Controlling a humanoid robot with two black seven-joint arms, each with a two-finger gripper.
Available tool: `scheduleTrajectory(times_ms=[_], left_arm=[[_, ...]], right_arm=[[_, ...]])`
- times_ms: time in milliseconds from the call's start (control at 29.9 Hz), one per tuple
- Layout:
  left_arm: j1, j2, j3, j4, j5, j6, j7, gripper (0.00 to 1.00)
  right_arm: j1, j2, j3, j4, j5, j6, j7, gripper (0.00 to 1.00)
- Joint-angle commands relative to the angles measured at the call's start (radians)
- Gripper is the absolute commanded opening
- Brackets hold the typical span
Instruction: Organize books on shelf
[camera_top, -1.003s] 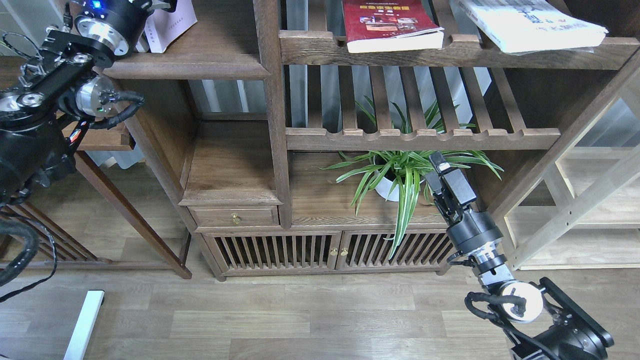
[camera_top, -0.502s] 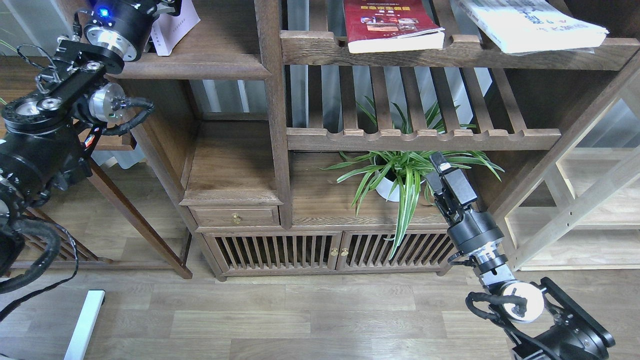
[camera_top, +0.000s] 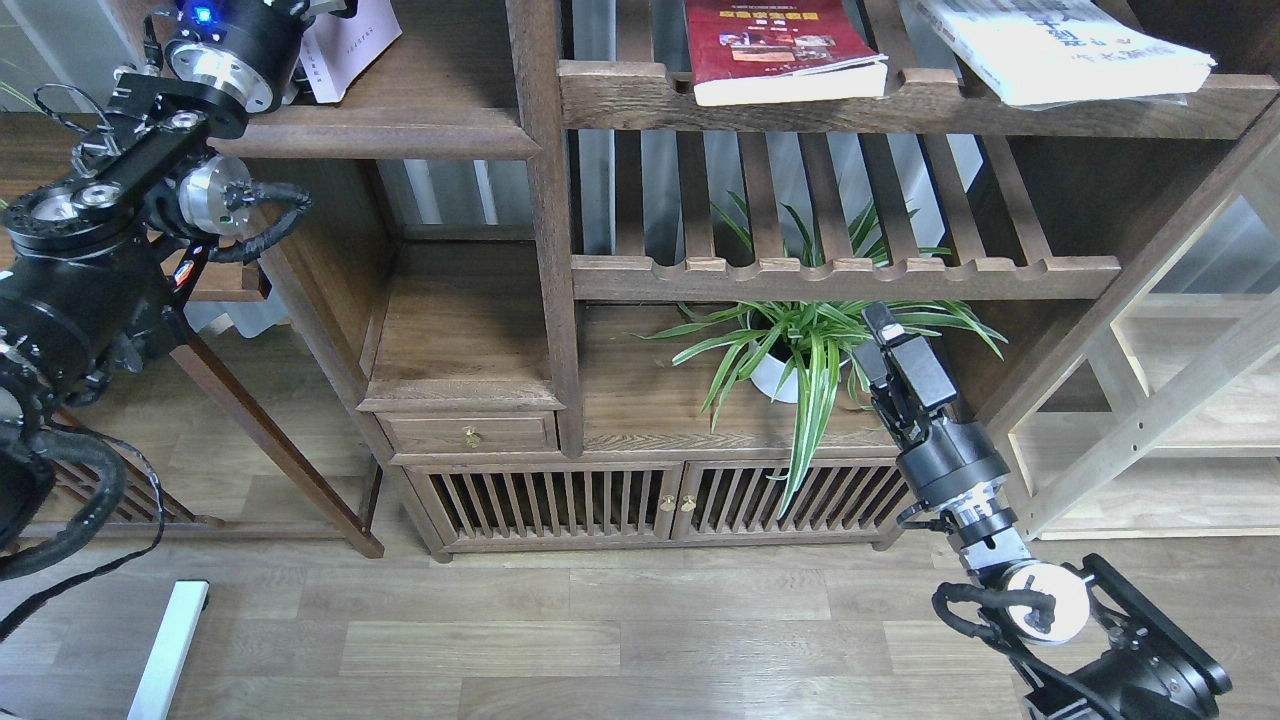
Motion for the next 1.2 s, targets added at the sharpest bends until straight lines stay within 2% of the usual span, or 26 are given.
scheduleTrajectory(times_ms=[0,67,134,267,401,669,836,1170], left_arm=[[-0.002,0.002,0.011,0.0,0.0,-0.005,-0.002,0.19],[-0.002,0.002,0.012,-0.002,0.0,-0.005,-0.002,0.22],[-0.005,0.002,0.012,-0.002,0.0,0.003,0.0,0.3],[-0.007,0.005,0.014,-0.003,0.0,0.006,0.0,0.62],[-0.007,0.006,0.014,-0.003,0.0,0.004,-0.003,0.72],[-0.019,0.0,0.02,-0.017,0.003,0.004,-0.003,0.82],[-0.056,-0.027,0.02,-0.022,0.003,0.004,-0.003,0.83],[-0.085,-0.006,0.018,-0.063,0.005,0.007,-0.005,0.83]], right_arm=[[-0.001,0.001,0.0,0.0,0.0,0.0,0.0,0.95],[0.001,0.001,0.0,0.0,0.0,0.0,0.0,0.95],[-0.001,0.001,0.0,0.0,0.0,0.0,0.0,0.95],[-0.001,0.001,0.0,0.0,0.0,0.0,0.0,0.95],[-0.001,0.001,0.0,0.0,0.0,0.0,0.0,0.95],[-0.004,0.001,0.002,0.0,0.0,0.0,0.001,0.95],[-0.005,0.002,0.0,0.0,0.0,0.0,0.001,0.95],[-0.005,0.002,0.0,0.0,0.0,0.0,0.001,0.95]])
